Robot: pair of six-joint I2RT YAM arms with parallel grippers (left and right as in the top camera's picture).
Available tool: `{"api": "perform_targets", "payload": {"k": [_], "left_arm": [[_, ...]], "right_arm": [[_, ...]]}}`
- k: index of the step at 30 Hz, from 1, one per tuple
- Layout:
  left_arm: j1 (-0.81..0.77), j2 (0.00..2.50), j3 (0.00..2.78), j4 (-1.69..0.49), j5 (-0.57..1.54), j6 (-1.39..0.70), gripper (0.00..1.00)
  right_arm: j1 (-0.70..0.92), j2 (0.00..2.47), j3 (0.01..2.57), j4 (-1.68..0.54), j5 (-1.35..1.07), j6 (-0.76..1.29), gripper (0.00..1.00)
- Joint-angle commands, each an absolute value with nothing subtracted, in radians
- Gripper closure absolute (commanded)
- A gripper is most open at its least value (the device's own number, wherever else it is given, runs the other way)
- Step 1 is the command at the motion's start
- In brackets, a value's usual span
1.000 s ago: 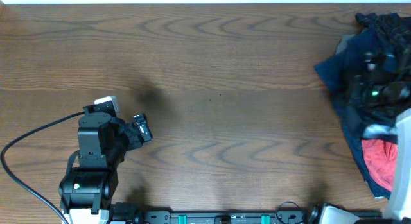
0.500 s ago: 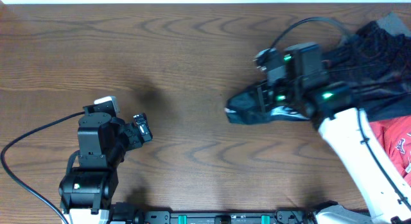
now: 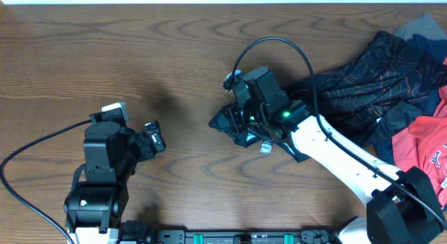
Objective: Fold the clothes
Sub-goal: 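Pull the black jersey left toward the left gripper with the right gripper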
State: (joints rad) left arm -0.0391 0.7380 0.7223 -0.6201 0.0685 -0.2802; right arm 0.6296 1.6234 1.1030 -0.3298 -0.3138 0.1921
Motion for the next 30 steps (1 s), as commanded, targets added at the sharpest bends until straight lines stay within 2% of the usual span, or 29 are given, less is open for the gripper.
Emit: {"api": "perform_targets", "payload": {"k": [1, 2, 4, 7, 10, 18, 30], "left_arm": [[-0.034, 0.737, 0.740, -0.607, 0.073, -0.268, 0.02], [-0.034, 0.737, 0.740, -0.603, 0.087, -0.277, 0.02], [-0.034, 0.739, 0.740, -0.590, 0.115, -0.321, 0.02], [-0.034, 0.759, 0.740, -0.551, 0.153, -0.336, 0.02], [-0.036, 0.812, 0.739, -0.494, 0.220, -0.336, 0.02], [-0.116, 1.137, 0.739, -0.250, 0.429, -0.338, 0.02], [-0.337, 1.654, 0.739, 0.109, 0.464, -0.519, 0.02]], "right_arm": [[0.626, 1.594, 1.109, -0.319, -0.255, 0.179, 0.49], [0.612, 1.578, 1.109, -0.333, -0.201, 0.187, 0.28], [0.580, 1.538, 1.109, -0.369, -0.084, 0.238, 0.01], [0.506, 1.460, 1.109, -0.442, 0.028, 0.288, 0.01], [0.419, 1.389, 1.109, -0.537, 0.032, 0.292, 0.01], [0.252, 1.301, 1.109, -0.840, 0.030, 0.292, 0.01], [0.204, 1.301, 1.109, -0.941, 0.030, 0.292, 0.01]]}}
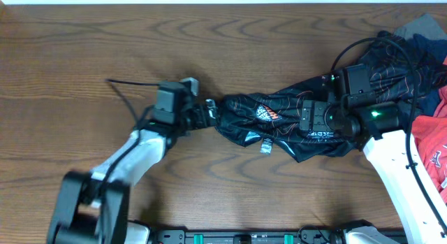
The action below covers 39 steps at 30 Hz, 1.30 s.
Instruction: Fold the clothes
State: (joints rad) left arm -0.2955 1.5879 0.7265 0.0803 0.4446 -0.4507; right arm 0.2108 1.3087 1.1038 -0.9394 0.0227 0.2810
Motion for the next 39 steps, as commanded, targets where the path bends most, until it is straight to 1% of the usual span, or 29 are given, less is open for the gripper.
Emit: {"api": "perform_targets", "payload": {"k": [1, 2, 4, 5, 6, 7, 8, 9, 10, 11, 14, 16, 20, 23, 24, 25, 26, 27, 29, 32, 35, 39], "left_arm": [[-0.355, 1.679, 0.739, 0.128, 0.464, -0.533, 0.01], [-0.372, 1.703, 0.739, 0.148, 0.465, -0.546, 0.01], [-0.407, 1.738, 0.739, 0.183, 0.464, -0.564, 0.09], [-0.422, 1.747, 0.739, 0.195, 0.464, -0.563, 0.16], [-0.437, 1.753, 0.739, 0.208, 0.461, -0.562, 0.27], [-0.447, 1.756, 0.739, 0.225, 0.459, -0.561, 0.42], [-0.451, 1.756, 0.739, 0.244, 0.459, -0.558, 0.64], [-0.452, 1.756, 0.739, 0.263, 0.460, -0.559, 0.75], [-0.451, 1.754, 0.739, 0.290, 0.461, -0.558, 0.91], [-0.443, 1.749, 0.739, 0.316, 0.460, -0.558, 0.94], [-0.390, 1.715, 0.739, 0.363, 0.459, -0.554, 0.94], [-0.325, 1.673, 0.741, 0.370, 0.459, -0.539, 0.94], [-0.135, 1.570, 0.749, 0.365, 0.459, -0.490, 0.94], [0.040, 1.504, 0.758, 0.365, 0.456, -0.491, 0.94], [0.090, 1.491, 0.762, 0.365, 0.458, -0.492, 0.84], [0.143, 1.481, 0.765, 0.360, 0.469, -0.493, 0.40], [0.184, 1.473, 0.765, 0.351, 0.490, -0.495, 0.10], [0.222, 1.468, 0.765, 0.331, 0.528, -0.503, 0.02], [0.268, 1.468, 0.765, 0.261, 0.629, -0.535, 0.02], [0.263, 1.470, 0.765, 0.082, 0.726, -0.536, 0.02], [0.202, 1.470, 0.762, -0.084, 0.733, -0.536, 0.02], [0.065, 1.471, 0.750, -0.154, 0.717, -0.536, 0.02]], "right_arm": [[0.204, 1.301, 1.109, -0.941, 0.030, 0.292, 0.01], [0.204, 1.301, 1.109, -0.941, 0.030, 0.292, 0.01], [0.204, 1.301, 1.109, -0.941, 0.030, 0.292, 0.01], [0.204, 1.301, 1.109, -0.941, 0.030, 0.292, 0.01], [0.204, 1.301, 1.109, -0.941, 0.030, 0.292, 0.01], [0.204, 1.301, 1.109, -0.941, 0.030, 0.292, 0.01], [0.204, 1.301, 1.109, -0.941, 0.030, 0.292, 0.01], [0.204, 1.301, 1.109, -0.941, 0.030, 0.292, 0.01], [0.204, 1.301, 1.109, -0.941, 0.030, 0.292, 0.01], [0.204, 1.301, 1.109, -0.942, 0.030, 0.292, 0.01], [0.204, 1.301, 1.109, -0.952, 0.037, 0.292, 0.01], [0.203, 1.301, 1.109, -0.963, 0.056, 0.292, 0.01], [0.203, 1.301, 1.109, -0.984, 0.079, 0.291, 0.01], [0.203, 1.301, 1.109, -0.984, 0.079, 0.291, 0.01], [0.203, 1.301, 1.109, -0.984, 0.078, 0.291, 0.01], [0.203, 1.301, 1.109, -0.984, 0.078, 0.292, 0.01], [0.203, 1.301, 1.109, -0.984, 0.078, 0.292, 0.01], [0.203, 1.301, 1.109, -0.984, 0.078, 0.291, 0.01], [0.203, 1.301, 1.109, -0.984, 0.078, 0.292, 0.01], [0.203, 1.301, 1.109, -0.984, 0.078, 0.292, 0.01], [0.203, 1.301, 1.109, -0.984, 0.078, 0.291, 0.01], [0.203, 1.301, 1.109, -0.984, 0.074, 0.292, 0.01]]}}
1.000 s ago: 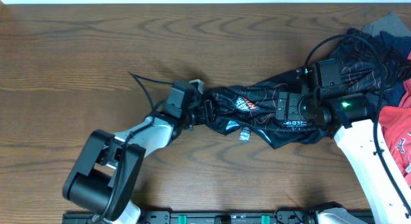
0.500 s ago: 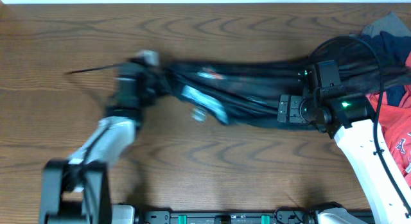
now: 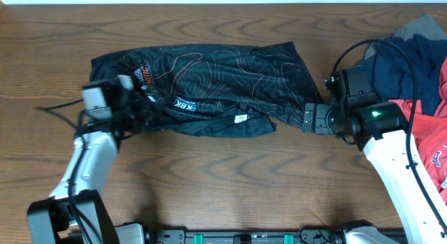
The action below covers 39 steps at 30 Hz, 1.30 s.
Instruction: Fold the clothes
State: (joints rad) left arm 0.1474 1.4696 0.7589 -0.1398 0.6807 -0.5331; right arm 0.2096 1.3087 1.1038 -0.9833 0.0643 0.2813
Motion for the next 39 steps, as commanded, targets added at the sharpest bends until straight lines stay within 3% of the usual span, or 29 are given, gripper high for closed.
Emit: {"api": "perform_targets", "payload": {"k": [1, 9, 21, 22, 25, 26, 29, 31, 39], "left_arm": [[0.021, 1.472, 0.747, -0.155, 0.687, -0.537, 0.02], [-0.260, 1.530, 0.746, -0.133, 0.254, -0.693, 0.02], [-0.352, 1.662, 0.746, -0.069, 0.208, -0.773, 0.01], [-0.352, 1.666, 0.746, -0.070, 0.208, -0.773, 0.08], [-0.353, 1.666, 0.746, -0.082, 0.239, -0.773, 0.69], [-0.353, 1.666, 0.746, -0.089, 0.264, -0.773, 0.78], [-0.353, 1.666, 0.746, -0.147, 0.317, -0.772, 0.81], [-0.350, 1.665, 0.746, -0.222, 0.325, -0.772, 0.94], [-0.226, 1.612, 0.746, -0.504, 0.321, -0.665, 0.94]], "right_arm": [[0.203, 1.301, 1.109, -0.984, 0.074, 0.292, 0.01], [0.203, 1.301, 1.109, -0.994, 0.071, 0.291, 0.01], [0.203, 1.301, 1.109, -1.006, 0.071, 0.291, 0.01], [0.203, 1.301, 1.109, -1.006, 0.071, 0.291, 0.01], [0.203, 1.301, 1.109, -1.007, 0.071, 0.291, 0.01], [0.203, 1.301, 1.109, -1.006, 0.071, 0.291, 0.01], [0.203, 1.301, 1.109, -1.006, 0.071, 0.291, 0.01], [0.203, 1.301, 1.109, -1.006, 0.072, 0.290, 0.01], [0.203, 1.301, 1.109, -1.006, 0.075, 0.273, 0.01]]}}
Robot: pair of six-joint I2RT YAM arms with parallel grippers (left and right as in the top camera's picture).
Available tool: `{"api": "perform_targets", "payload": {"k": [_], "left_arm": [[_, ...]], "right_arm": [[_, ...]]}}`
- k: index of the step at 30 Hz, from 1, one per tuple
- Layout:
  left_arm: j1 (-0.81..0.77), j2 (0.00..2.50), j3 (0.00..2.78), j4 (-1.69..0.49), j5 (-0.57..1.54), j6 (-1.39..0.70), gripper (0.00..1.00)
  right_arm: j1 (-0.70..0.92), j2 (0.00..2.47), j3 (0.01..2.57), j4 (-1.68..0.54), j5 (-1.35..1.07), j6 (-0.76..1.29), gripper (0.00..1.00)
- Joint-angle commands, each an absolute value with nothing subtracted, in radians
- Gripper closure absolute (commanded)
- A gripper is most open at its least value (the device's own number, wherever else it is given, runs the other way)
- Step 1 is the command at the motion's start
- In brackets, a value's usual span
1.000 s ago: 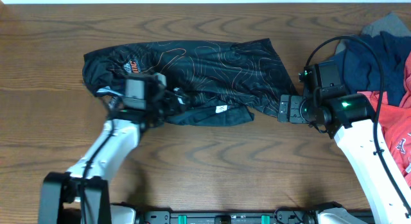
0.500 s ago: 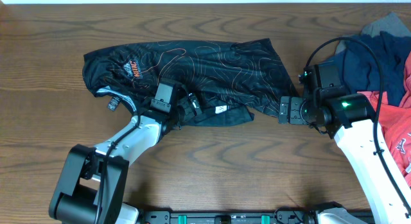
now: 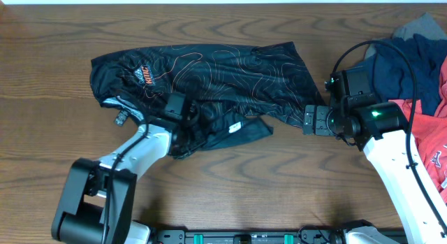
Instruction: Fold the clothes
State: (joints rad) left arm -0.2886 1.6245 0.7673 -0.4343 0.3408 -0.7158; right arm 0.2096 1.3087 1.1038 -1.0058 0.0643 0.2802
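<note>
Black shorts (image 3: pixel 209 76) with an orange line pattern lie spread across the middle of the table, waistband end to the left. My left gripper (image 3: pixel 190 122) sits at their lower hem, where the cloth is bunched and creased around its fingers; it looks shut on that fabric. Over at the shorts' lower right corner, my right gripper (image 3: pixel 307 119) is closed on the edge of the cloth. A white label (image 3: pixel 235 126) shows on the folded lower edge.
A pile of other clothes fills the right edge: a navy garment (image 3: pixel 412 59), a grey one (image 3: pixel 419 24) behind it and a red one (image 3: pixel 433 142) in front. Bare wooden table (image 3: pixel 279 181) runs along the front and the far left.
My left gripper has left the shorts' left end and is now at the middle of the lower hem, where the cloth has bunched up. The right arm has not moved.
At first my right gripper held a crumpled black bundle mid-table while the left arm waited near the front. Then each gripper held one end of the stretched bundle. After that the shorts lay spread flat, held at both ends. Now the left gripper is on the lower hem.
</note>
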Motion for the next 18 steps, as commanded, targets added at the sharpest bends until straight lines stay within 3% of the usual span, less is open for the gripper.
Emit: {"api": "perform_targets", "payload": {"k": [1, 9, 13, 16, 17, 18], "left_arm": [[-0.199, 1.598, 0.746, -0.536, 0.321, -0.660, 0.94], [0.094, 1.422, 0.747, -0.655, 0.313, -0.580, 0.94], [0.150, 1.333, 0.747, -0.646, 0.447, -0.580, 0.93], [0.112, 1.296, 0.746, -0.647, 0.476, -0.582, 0.26], [0.085, 1.294, 0.746, -0.647, 0.476, -0.599, 0.12], [0.065, 1.295, 0.746, -0.646, 0.475, -0.616, 0.04]], "right_arm": [[0.203, 1.301, 1.109, -1.006, 0.075, 0.272, 0.01], [0.203, 1.301, 1.109, -1.003, 0.079, 0.272, 0.01], [0.203, 1.301, 1.109, -0.999, 0.079, 0.272, 0.01], [0.203, 1.301, 1.109, -0.990, 0.079, 0.273, 0.01], [0.203, 1.301, 1.109, -0.986, 0.078, 0.273, 0.01], [0.203, 1.301, 1.109, -0.983, 0.078, 0.273, 0.01]]}}
